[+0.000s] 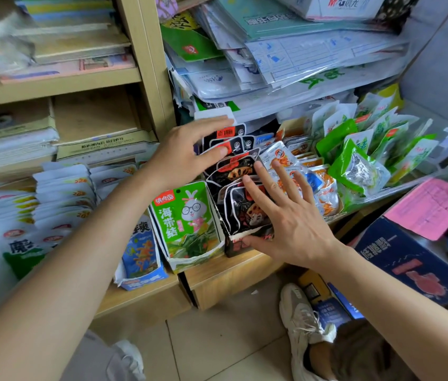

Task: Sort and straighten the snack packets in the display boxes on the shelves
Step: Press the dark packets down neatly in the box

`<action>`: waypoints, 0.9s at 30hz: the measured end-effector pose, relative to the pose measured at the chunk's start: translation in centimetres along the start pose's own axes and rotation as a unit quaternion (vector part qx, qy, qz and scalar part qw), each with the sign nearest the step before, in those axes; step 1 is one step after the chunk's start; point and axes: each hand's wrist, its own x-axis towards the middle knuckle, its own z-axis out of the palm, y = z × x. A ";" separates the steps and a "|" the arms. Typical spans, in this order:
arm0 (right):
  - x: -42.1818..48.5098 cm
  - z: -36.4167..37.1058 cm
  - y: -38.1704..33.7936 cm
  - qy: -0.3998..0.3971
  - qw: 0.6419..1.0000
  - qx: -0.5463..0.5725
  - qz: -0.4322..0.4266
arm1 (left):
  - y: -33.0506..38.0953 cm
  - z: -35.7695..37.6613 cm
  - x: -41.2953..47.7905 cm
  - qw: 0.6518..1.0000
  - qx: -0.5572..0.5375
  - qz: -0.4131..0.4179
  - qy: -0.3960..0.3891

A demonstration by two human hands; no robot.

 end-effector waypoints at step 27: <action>1.5 -0.4 2.3 0.081 0.996 0.023 0.014 | -0.8 1.1 -2.5 0.970 0.177 0.078 0.144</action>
